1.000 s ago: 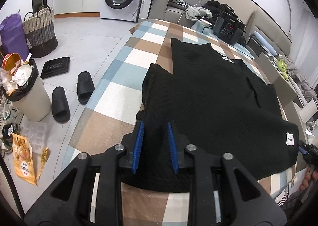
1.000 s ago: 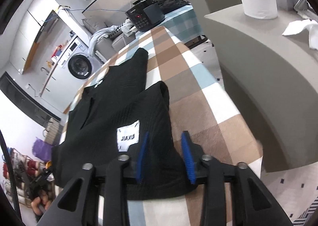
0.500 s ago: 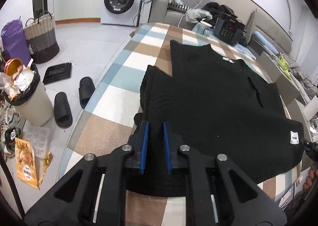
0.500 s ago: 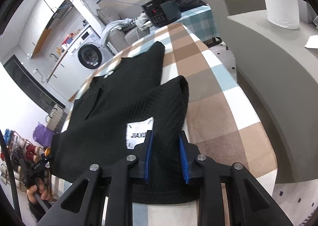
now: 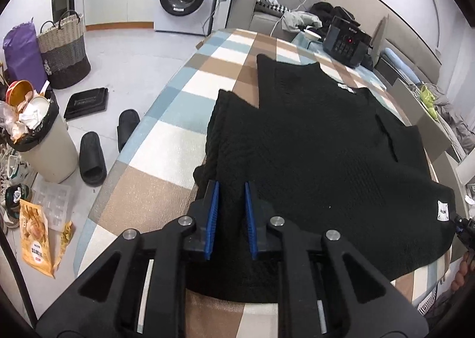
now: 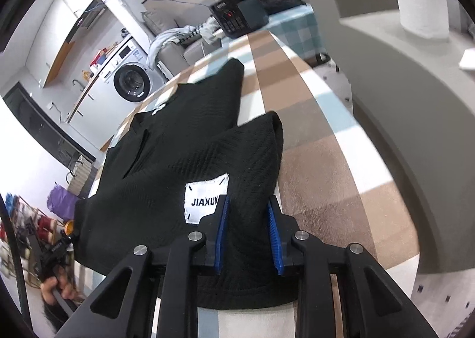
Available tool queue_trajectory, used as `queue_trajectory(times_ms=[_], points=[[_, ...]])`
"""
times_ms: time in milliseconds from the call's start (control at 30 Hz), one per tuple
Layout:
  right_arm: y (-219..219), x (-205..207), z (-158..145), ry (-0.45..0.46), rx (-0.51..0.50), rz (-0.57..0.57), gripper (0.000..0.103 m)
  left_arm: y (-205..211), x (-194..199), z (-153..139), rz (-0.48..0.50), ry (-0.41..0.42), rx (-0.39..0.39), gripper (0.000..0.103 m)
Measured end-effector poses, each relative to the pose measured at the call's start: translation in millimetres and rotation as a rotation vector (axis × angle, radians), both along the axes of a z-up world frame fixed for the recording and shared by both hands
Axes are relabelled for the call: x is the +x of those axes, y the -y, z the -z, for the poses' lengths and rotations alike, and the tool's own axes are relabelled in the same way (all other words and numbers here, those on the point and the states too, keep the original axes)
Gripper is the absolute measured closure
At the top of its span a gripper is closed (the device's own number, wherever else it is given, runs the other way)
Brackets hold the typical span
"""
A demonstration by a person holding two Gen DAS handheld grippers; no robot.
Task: Fold small clothes
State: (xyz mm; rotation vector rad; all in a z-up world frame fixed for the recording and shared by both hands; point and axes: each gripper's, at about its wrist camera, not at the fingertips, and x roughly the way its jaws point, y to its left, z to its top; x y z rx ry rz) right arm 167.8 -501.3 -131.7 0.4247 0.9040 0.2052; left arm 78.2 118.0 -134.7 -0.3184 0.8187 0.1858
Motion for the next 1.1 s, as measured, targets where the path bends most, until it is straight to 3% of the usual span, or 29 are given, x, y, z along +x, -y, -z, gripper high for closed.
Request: queue_trajectory(times_ms=[33,100,233,467,667,867,933,1000,1067,1100], points=[[-2,-3,-5,0.030,-0.011,-0.007,0.091,0,-1,-2,0.000,0.011,0.003,0.095],[-3,-6,-11,0.063,-0.019,-0.011,0.094,-2,-5,-7,-0.013,0.040,0.006,0.100],[-5,-10,-31,0.138,-0.026,-0.015,0.096,-11,-11,-25,-0.035,0.107,-0.034,0.102],[-12,10,-60,0.218,-0.040,-0.007,0.096,-20,-3,-57,-0.061,0.189,-0.011,0.102],[-14,58,-70,0.218,-0.001,0.052,0.096,-42,32,-76,-0.111,0.225,-0.030,0.103],[-26,74,-56,0.152,-0.045,0.022,0.096,-56,49,-66,-0.108,0.146,-0.087,0.103],[-24,71,-49,0.129,-0.043,0.027,0.095,-53,44,-57,-0.087,0.110,-0.087,0.096],[-19,66,-44,0.112,-0.025,0.039,0.095,-49,34,-45,-0.079,0.072,-0.116,0.063],[-16,61,-40,0.103,-0.015,0.046,0.095,-44,19,-38,-0.071,0.082,-0.125,0.054],[-15,59,-39,0.101,-0.016,0.047,0.095,-39,12,-34,-0.057,0.081,-0.118,0.054]])
